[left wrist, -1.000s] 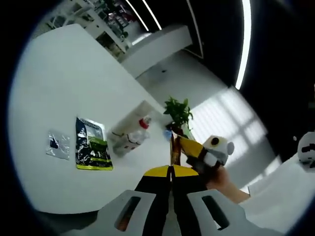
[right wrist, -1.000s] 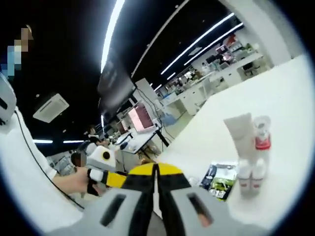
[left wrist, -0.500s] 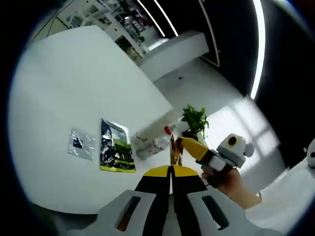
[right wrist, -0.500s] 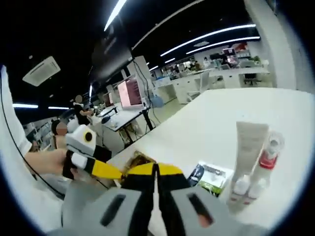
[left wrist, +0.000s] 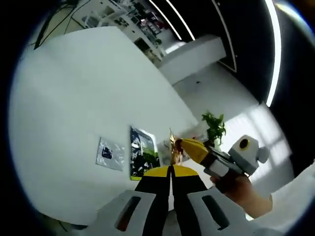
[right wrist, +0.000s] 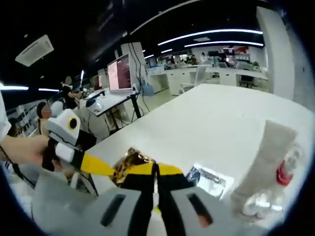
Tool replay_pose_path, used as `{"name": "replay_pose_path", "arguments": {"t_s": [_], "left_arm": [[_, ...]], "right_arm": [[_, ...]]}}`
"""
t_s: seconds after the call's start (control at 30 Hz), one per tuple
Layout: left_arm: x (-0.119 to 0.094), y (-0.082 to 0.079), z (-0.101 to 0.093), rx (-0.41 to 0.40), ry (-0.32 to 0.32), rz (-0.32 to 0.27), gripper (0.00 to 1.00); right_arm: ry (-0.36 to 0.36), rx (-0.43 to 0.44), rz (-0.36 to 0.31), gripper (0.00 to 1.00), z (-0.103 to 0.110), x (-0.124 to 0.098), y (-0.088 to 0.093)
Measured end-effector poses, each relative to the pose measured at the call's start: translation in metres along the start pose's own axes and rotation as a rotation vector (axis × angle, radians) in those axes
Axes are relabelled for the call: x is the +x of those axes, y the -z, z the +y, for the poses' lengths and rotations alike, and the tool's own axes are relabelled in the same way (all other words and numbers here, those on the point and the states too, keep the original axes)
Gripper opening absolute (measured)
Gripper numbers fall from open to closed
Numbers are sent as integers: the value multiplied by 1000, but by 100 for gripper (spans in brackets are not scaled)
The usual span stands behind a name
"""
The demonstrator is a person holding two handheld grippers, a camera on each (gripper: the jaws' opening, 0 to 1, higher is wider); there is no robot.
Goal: Arrange the skincare products in the storage area until every visible bottle or jar stands upright without overlapping.
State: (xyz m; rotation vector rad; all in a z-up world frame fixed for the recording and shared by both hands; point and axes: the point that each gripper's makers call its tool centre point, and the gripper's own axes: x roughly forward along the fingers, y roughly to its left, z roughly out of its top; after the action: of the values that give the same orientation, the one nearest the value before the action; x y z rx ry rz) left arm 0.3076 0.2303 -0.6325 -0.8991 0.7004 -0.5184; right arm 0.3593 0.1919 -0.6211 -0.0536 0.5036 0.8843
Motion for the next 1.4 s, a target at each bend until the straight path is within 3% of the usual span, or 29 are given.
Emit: {"name": "replay_pose_path", "arguments": {"t_s": [0.13, 0.47, 0.67, 1.03, 1.4], "left_arm": [[7, -12, 16, -13, -19, 1, 0], [29, -30, 55, -9, -78, 39, 0], [45, -40, 74, 12, -104, 72, 0], [69, -41, 102, -5, -125, 89, 0], [81, -41, 119, 2, -157, 107, 0]], "right_arm": [[12, 55, 24, 1, -11, 22, 5], [51, -30, 69, 1, -28, 66, 20], [74, -25, 90, 1, -43, 85, 28], [109, -42, 148, 1, -66, 105, 47], [128, -106, 202, 1, -72, 116, 59]]}}
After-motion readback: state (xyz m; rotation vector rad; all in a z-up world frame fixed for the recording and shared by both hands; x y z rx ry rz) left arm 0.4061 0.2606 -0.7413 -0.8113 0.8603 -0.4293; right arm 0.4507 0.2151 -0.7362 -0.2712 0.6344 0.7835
